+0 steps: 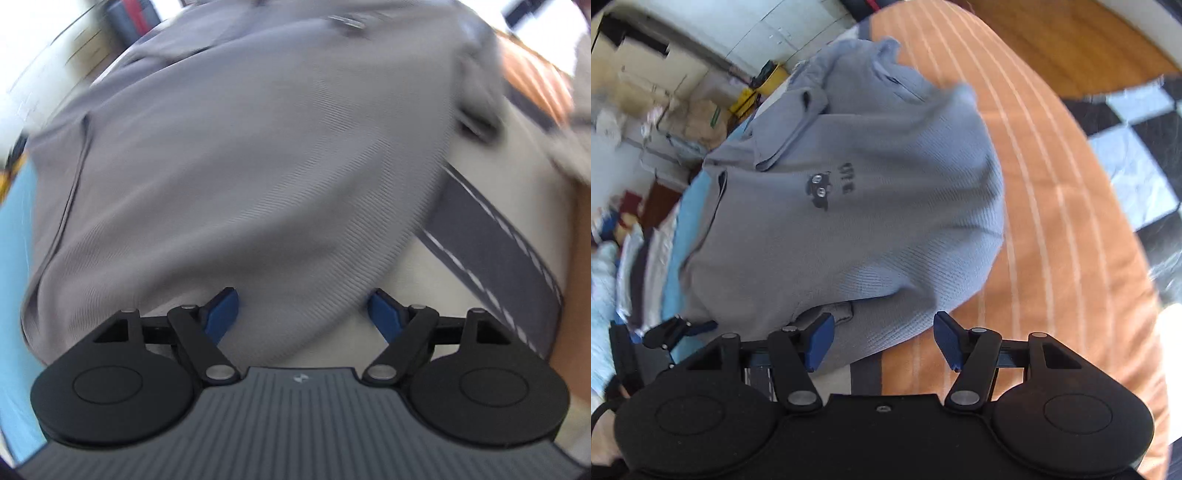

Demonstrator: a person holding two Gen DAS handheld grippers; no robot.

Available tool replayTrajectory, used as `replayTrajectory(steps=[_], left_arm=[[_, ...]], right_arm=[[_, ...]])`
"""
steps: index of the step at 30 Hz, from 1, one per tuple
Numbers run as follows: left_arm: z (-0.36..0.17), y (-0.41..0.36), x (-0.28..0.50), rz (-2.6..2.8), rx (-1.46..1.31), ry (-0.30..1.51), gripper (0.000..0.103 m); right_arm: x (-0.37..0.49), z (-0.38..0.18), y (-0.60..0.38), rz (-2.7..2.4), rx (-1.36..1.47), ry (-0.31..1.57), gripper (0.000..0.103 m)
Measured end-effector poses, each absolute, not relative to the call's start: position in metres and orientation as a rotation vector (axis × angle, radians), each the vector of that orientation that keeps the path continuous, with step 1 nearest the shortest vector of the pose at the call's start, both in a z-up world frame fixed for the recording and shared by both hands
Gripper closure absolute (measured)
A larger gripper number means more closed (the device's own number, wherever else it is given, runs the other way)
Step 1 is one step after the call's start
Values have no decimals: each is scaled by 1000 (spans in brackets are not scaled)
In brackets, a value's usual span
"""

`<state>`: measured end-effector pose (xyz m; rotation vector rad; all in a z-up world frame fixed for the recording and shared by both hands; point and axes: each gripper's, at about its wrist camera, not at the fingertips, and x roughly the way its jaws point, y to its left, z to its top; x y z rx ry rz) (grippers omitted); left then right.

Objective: Fold clothes

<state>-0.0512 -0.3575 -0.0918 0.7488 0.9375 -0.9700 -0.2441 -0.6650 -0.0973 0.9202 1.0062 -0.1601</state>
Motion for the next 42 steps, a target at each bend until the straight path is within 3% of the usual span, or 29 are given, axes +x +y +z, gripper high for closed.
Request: replayTrajectory(steps=[2,3,4,5,6,13,17,20,23,25,26,28,29,30,31,36,40,42], left_arm=[[-88,-357,-39,-912,707,914,28],[-84,-356,-37,-893,699,883,42],[-80,-356,-38,-889,704,846,56],[-76,-357,-39,-889,701,834,92],[-72,-356,-40,-874,683,842,97],[5,-311,-78,-886,468,704,98],[9,-292,-95,-961,445,764,98],[-25,-302,-88,-923,512,903,93],[-37,-307,-78,-863,538,934,90],[-27,-299,-67,-840,485,915,71],[-21,-292,-61,-833,450,908,57],[-10,-279,-48,-819,390,908,48],[-5,-274,-38,-799,368,927,39],[-2,-268,-26,-764,341,950,25],[0,-262,-13,-719,307,970,20],[-19,-244,45,-662,222,1139,20],[-26,-248,47,-688,533,1104,20],[-30,-242,45,-738,562,1119,19]], right_arm=[[-242,-122,-669,-157,995,1004,38],[-241,-127,-668,-152,1003,986,36],[-240,-130,-666,-141,998,955,41],[-239,-128,-662,-114,973,922,57],[-238,-123,-658,-76,935,888,95],[-297,-33,-640,57,735,542,97],[-306,-34,-625,-14,632,676,98],[-287,-67,-634,-159,659,891,97],[-276,-73,-646,-329,677,950,92],[-269,-59,-646,-426,611,939,91],[-265,-46,-641,-444,556,916,90],[-254,-12,-625,-419,439,821,85],[-249,5,-613,-373,410,735,81],[-243,19,-601,-319,398,637,71],[-236,29,-589,-247,417,564,62],[-145,33,-500,99,314,646,62],[-88,16,-409,338,68,803,59],[-83,-4,-365,435,-57,848,54]])
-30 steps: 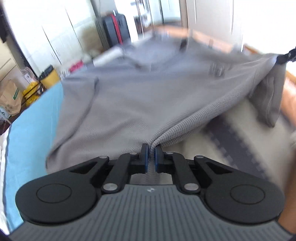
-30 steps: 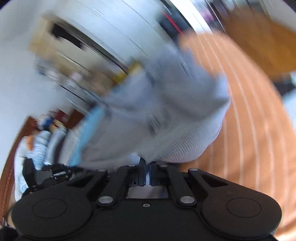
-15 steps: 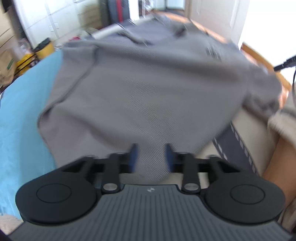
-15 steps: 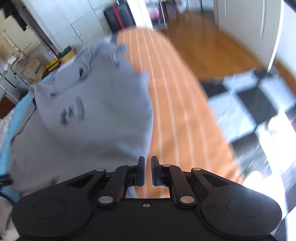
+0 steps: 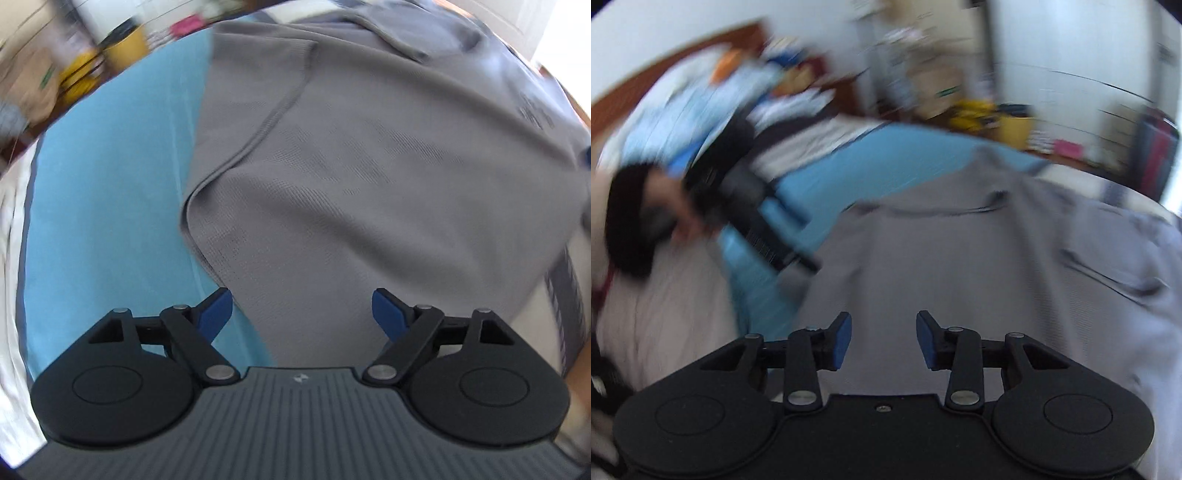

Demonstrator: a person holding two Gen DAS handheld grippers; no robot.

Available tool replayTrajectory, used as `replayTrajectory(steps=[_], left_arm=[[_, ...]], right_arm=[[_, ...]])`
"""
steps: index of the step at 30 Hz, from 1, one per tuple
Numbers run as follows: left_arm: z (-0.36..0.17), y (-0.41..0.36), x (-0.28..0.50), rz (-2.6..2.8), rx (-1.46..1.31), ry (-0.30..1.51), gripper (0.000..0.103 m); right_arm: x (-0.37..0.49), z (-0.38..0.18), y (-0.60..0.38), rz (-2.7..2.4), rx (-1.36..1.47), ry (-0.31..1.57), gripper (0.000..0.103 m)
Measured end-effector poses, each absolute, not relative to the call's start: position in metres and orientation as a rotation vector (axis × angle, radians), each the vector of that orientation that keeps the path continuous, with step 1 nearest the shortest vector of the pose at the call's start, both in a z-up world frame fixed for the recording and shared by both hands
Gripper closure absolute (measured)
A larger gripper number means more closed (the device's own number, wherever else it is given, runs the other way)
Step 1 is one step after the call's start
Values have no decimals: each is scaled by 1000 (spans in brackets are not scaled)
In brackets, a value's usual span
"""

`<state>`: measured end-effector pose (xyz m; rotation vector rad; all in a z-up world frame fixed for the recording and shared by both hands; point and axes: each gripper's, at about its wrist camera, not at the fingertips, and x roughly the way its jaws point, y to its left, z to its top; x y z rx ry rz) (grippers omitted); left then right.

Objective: Fold clothes

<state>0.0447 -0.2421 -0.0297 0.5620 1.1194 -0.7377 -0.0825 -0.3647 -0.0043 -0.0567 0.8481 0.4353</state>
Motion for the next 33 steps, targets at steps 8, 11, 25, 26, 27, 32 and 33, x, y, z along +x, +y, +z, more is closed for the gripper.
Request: replayTrajectory(steps=[8,11,25,26,27,32,33], left_arm=[[-73,-234,75,-844,296,1372,14],[-75,-234,87,-846,196,1324,40],[-56,-234,97,-898,95,1132,54],[-55,-233,98,-912,90,1131,47],[-54,-233,95,-935,91,1121,47],[-38,-245,64,-1118,139,1042,36],[-38,-249,58,-1157,151,1042,32]], right_arm=[[-69,-74,-304,548,-183,1014,52],[-69,-85,-286,585,-319,996,52],[-14,-91,-427,88,224,916,100],[-12,-98,-434,67,273,932,100],[-14,-101,-442,61,334,945,100],[-30,-108,-473,57,584,975,100],[-34,-108,-474,57,607,978,100]])
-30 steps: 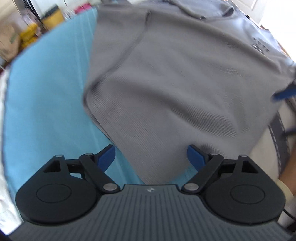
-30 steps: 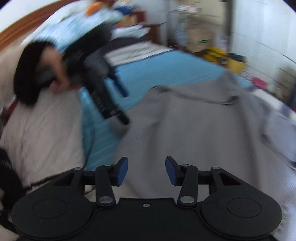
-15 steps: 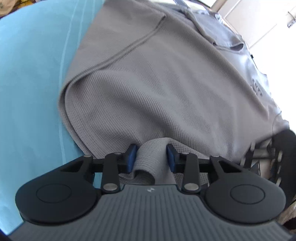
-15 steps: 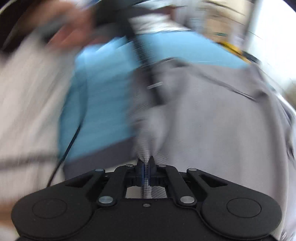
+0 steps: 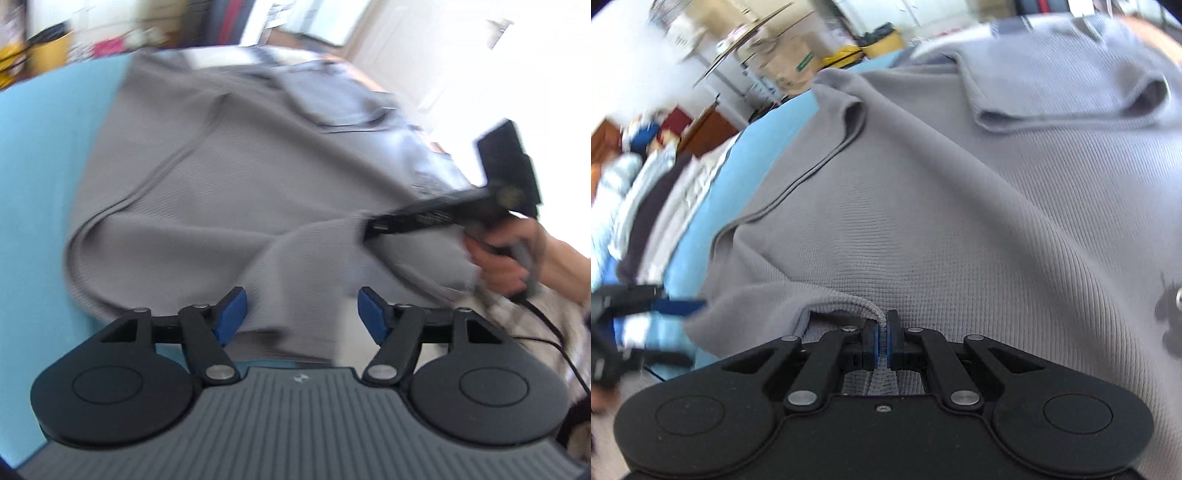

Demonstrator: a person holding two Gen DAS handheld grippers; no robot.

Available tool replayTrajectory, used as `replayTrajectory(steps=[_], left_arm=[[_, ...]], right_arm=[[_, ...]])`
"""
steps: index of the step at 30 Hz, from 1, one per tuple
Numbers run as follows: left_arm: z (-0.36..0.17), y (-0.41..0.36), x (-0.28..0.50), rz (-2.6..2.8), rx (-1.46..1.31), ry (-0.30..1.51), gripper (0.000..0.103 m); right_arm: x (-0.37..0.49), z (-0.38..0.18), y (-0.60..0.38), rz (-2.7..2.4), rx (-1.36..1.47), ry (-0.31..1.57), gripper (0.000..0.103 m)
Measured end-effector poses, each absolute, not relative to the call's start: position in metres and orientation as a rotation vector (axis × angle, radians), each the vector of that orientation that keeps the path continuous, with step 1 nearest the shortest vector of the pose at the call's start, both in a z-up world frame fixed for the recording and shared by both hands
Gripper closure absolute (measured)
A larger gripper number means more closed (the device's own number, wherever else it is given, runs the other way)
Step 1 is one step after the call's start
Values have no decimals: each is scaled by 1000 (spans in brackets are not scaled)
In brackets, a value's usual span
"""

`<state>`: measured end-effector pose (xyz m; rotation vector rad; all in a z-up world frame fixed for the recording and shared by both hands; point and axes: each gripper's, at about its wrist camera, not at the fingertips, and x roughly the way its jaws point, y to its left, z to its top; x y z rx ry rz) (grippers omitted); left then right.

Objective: Fold clothes

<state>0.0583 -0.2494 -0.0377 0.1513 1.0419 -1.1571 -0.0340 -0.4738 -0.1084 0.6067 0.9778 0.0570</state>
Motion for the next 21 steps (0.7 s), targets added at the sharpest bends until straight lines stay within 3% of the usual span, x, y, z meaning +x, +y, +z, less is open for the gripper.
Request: replayTrajectory(steps=[3,12,13,14,15,19,21], left_arm=[[-40,-266,41,-1255,241,1076,13],[-87,-303,40,-983,629,1060,15],[-83,-299,43,-977,600,1052,22],[-76,-293,46,-960,571,1047,57],[-66,-285,46,-945,553,1034,99],[-4,-241,28,-886,542,878,98],[23,-220,17,-901,504,882,98]], right_arm=[[-37,-112,-461,57,621,979,100],[-9,-119,-460,173,616,990,98],[-10,-117,-457,215,621,1001,98],[-13,-115,-453,251,626,1005,98],[-16,-112,-449,287,631,1007,98],[-35,-94,-427,449,614,1005,98],[-43,-85,-409,524,565,1017,98]])
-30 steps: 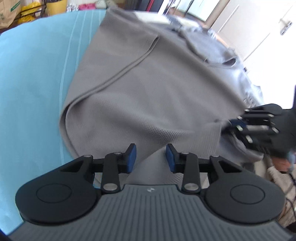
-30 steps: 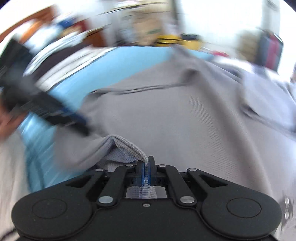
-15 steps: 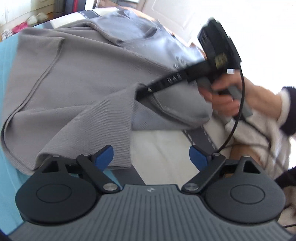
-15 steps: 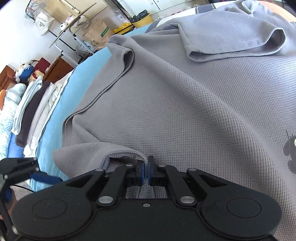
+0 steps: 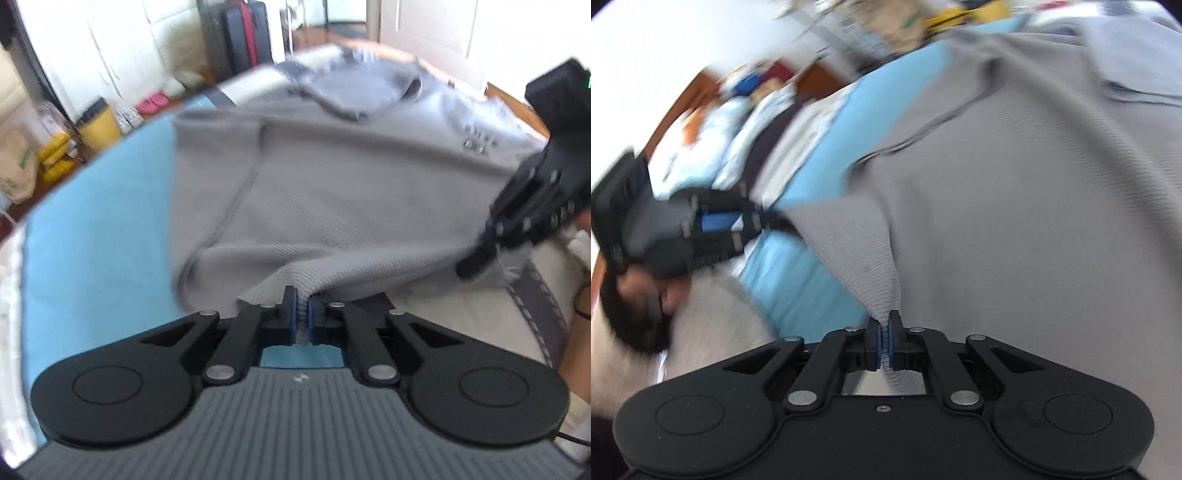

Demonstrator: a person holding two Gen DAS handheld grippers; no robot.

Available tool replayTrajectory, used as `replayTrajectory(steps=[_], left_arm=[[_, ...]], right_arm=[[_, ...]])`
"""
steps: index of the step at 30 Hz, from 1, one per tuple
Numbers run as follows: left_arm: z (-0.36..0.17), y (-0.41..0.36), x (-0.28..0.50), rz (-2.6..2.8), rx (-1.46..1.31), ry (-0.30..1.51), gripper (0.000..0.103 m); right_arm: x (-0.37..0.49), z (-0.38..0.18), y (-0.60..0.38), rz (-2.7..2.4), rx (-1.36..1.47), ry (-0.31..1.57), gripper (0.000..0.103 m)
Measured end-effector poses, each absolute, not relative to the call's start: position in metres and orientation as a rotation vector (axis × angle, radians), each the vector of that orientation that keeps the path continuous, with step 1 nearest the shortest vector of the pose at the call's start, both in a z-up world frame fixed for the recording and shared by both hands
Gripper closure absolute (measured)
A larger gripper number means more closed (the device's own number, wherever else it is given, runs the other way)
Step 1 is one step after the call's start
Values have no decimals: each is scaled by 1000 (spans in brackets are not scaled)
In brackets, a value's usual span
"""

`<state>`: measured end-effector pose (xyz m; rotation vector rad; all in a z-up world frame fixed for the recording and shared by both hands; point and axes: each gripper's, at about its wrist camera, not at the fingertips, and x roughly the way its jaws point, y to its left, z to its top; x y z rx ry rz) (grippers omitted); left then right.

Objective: Fold clothes

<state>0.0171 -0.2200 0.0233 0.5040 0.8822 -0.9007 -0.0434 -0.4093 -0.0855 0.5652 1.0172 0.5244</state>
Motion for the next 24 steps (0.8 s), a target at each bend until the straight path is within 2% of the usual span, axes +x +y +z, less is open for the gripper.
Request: replayTrajectory(steps=[2,4,6,7,11,14,15,16,20,24], left_arm=[[35,-207,5,-916,523,935,97],[35,-196,-7,-906,631,970,92],[30,-187,-8,-849,699,982,64],[26,-183,-5,-817,696,987,59],[32,-171,25,-731,524,1007,56],[44,-174,47,-704,397,956,41],[44,-181,55,-708,376,944,38],[42,-190,63,-717,358,934,37],[23,-235,106,-734,280,983,33],[-16,-294,139,-649,330,1012,32]], right_arm=[[-49,-78,-389,579,482,1035,97],[-52,-75,-367,624,368,1045,97],[-48,-83,-351,638,317,1081,97],[-45,-91,-345,627,297,1114,97],[-38,-110,-329,603,185,1207,92],[-39,-96,-337,629,228,1167,76],[-40,-88,-343,629,254,1134,68],[-40,-80,-350,622,280,1095,66],[-38,-49,-400,500,394,939,63],[-43,-33,-476,279,477,831,60]])
